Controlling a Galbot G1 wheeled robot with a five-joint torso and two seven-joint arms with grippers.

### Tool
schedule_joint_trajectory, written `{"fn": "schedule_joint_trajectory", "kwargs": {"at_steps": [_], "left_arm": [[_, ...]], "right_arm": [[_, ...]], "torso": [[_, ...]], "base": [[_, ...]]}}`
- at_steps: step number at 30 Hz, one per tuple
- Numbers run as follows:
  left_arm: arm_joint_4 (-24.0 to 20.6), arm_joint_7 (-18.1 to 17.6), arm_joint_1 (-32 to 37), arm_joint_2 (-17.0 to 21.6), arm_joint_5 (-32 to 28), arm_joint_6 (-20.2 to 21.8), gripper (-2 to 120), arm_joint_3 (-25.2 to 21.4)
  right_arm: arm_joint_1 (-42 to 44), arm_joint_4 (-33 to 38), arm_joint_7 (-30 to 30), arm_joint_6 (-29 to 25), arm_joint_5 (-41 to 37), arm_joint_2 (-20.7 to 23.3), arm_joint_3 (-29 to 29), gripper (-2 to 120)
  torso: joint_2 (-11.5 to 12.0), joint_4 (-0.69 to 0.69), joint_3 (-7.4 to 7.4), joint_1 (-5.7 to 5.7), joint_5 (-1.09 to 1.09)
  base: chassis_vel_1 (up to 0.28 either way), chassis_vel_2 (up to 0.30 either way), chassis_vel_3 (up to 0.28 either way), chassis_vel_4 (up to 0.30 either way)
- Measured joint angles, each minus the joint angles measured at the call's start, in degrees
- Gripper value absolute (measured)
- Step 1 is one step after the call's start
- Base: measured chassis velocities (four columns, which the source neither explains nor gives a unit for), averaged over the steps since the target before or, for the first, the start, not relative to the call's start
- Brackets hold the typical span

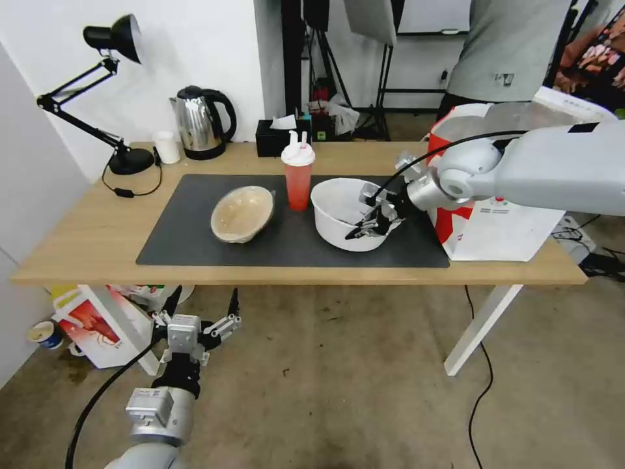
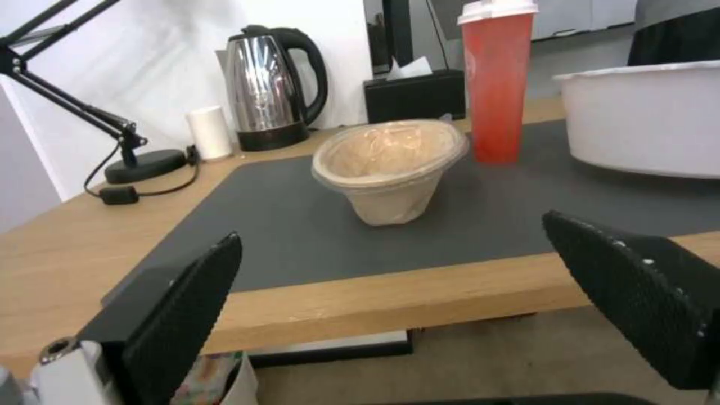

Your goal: Pick up the trash from the table and place it into the takeout bag.

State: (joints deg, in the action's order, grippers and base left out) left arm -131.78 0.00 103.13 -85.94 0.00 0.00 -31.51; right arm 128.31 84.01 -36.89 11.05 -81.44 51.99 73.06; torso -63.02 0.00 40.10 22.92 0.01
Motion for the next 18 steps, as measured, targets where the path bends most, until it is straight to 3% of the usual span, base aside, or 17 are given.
{"fn": "schedule_joint_trajectory", "kwargs": {"at_steps": [18], "left_arm": [[0.00,0.00,0.00,0.00,0.00,0.00,100,0.00]], "right_arm": [[-0.86,-2.43,-3.76,-0.99,3.81,-0.52,0.89,0]], "torso": [[0.00,0.00,0.00,0.00,-0.02]], "base": [[0.000,0.000,0.000,0.000]]}}
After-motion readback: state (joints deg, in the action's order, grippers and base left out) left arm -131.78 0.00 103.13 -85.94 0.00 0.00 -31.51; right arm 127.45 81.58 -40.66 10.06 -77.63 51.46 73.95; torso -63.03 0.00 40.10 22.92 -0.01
